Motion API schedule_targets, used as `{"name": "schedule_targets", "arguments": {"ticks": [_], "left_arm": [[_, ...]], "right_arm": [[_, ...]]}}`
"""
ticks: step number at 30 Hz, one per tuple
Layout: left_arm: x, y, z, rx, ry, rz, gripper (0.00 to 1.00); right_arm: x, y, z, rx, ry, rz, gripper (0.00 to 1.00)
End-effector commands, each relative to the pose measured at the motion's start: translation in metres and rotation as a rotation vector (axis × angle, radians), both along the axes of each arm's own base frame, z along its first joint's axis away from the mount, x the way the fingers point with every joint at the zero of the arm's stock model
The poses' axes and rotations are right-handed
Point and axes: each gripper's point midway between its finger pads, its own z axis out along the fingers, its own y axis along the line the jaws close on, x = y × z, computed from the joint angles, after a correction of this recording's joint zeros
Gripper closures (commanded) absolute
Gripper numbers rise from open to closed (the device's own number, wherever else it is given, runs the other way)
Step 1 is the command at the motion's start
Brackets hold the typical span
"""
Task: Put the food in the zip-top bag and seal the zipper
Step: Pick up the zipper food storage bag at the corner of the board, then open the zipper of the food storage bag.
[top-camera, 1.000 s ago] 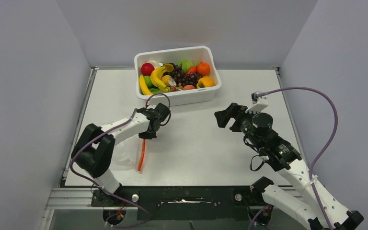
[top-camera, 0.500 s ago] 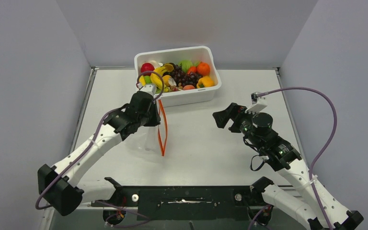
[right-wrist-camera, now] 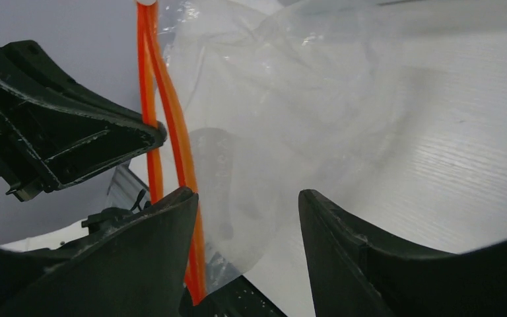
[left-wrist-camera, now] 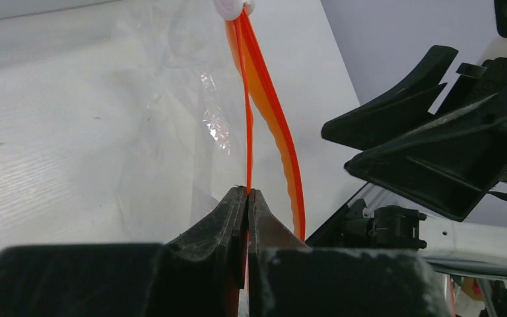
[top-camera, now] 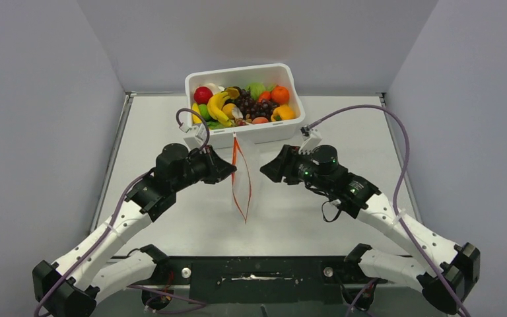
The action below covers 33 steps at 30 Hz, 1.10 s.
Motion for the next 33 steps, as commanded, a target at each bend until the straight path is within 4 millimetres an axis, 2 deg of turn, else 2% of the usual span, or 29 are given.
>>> {"name": "schedule_targets", "arguments": {"ticks": [1, 5, 10, 13, 15, 17, 20, 22, 26, 30, 33], "left_arm": [[-0.006, -0.017, 0.036, -0.164, -0.068, -0.075, 1.00], [-0.008, -0.014, 0.028, -0.156, -0.042, -0.062, 1.00], [-0.011, -0.011, 0.020, -0.168, -0.026, -0.047, 1.00], [-0.014, -0.012, 0.021, -0.199, -0.031, -0.060, 1.00], [-0.015, -0.011, 0.022, -0.206, -0.034, -0.055, 1.00], [-0.011, -0.006, 0.022, -0.181, -0.029, -0.027, 1.00], [-0.006, 0.008, 0.016, -0.077, -0.003, 0.013, 1.00], [-0.001, 0.022, 0.015, -0.004, 0.016, 0.058, 1.00], [0.004, 0.047, 0.014, 0.044, 0.010, 0.158, 1.00], [0.008, 0.062, 0.009, 0.057, 0.049, 0.204, 1.00], [0.005, 0.047, 0.022, -0.024, 0.027, 0.107, 0.91]], "right_arm": [[-0.005, 0.044, 0.038, 0.070, -0.080, 0.093, 0.44], [-0.007, 0.062, 0.028, 0.005, -0.081, 0.095, 0.49], [-0.002, 0.070, 0.018, -0.038, -0.066, 0.093, 0.50], [0.001, 0.072, 0.011, -0.067, -0.060, 0.085, 0.53], [0.006, 0.068, 0.007, -0.098, -0.051, 0.057, 0.63], [0.008, 0.062, 0.010, -0.128, -0.057, 0.035, 0.79], [0.016, 0.039, 0.023, -0.179, -0.102, -0.054, 1.00], [0.020, 0.016, 0.033, -0.200, -0.127, -0.140, 1.00], [0.018, -0.011, 0.049, -0.181, -0.156, -0.224, 1.00], [0.010, -0.011, 0.050, -0.104, -0.151, -0.218, 1.00], [0.006, 0.001, 0.047, -0.047, -0.137, -0.176, 1.00]]}}
